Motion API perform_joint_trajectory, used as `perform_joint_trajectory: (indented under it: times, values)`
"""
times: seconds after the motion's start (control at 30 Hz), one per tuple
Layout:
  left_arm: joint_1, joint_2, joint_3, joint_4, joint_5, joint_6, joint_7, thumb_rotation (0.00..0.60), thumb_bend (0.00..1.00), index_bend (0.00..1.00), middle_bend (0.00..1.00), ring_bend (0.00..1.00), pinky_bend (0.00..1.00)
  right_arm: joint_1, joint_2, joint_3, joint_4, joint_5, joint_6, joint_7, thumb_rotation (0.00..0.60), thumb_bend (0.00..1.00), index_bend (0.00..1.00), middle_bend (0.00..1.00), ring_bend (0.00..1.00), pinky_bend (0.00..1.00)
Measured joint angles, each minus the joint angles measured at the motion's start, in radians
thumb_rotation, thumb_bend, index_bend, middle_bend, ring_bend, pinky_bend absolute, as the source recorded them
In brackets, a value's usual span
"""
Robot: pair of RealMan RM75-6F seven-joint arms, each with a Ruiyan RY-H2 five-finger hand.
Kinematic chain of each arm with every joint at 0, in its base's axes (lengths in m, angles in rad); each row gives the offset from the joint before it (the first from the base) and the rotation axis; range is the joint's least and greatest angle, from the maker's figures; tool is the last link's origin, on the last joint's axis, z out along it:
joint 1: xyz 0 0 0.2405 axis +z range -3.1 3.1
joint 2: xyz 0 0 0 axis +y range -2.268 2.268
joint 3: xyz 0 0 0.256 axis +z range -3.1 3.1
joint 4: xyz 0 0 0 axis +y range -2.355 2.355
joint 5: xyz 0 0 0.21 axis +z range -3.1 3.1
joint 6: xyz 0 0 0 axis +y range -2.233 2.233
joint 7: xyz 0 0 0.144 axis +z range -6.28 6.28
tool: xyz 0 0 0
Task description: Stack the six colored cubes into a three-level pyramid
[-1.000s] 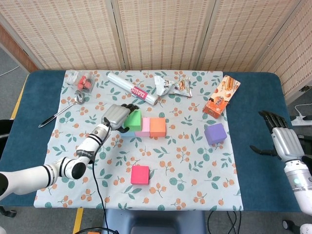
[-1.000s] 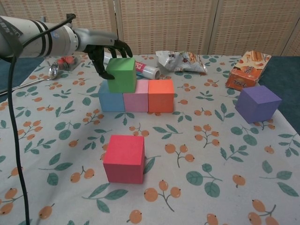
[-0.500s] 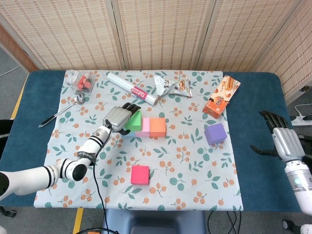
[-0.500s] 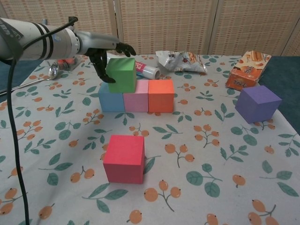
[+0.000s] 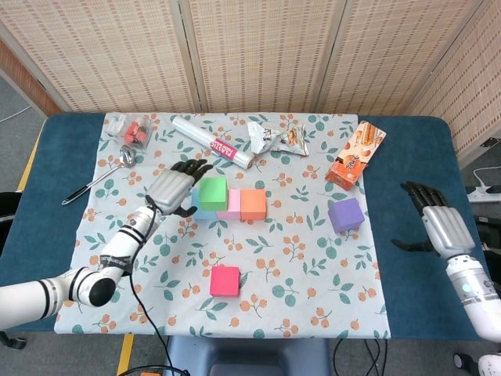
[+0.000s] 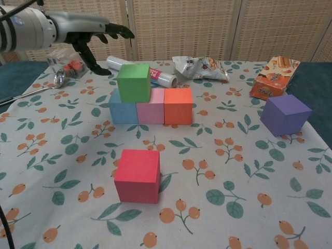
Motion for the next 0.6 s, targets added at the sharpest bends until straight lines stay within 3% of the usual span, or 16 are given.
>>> perform_joint_trajectory:
  times: [0.33,0.6]
  values:
    - [0.217,0.087,0.055,-0.066,0.213,0.221,-0.103,0.600,0.29,0.13,0.01,0.00,0.11,0.146,-0.148,0.008,0.192,0.051,-0.193,-0.072,0.600,0.17,0.20,0.22,0.02,0.17]
    - [0.316,0.121,0.081,-0.071,0.301,0.272,-0.196,0.600,0.29,0.14,0.02,0.00,0.11,0.280,-0.291,0.015,0.379,0.088,-0.336,-0.151,0.600,0.18,0.22,0.23,0.03,0.17]
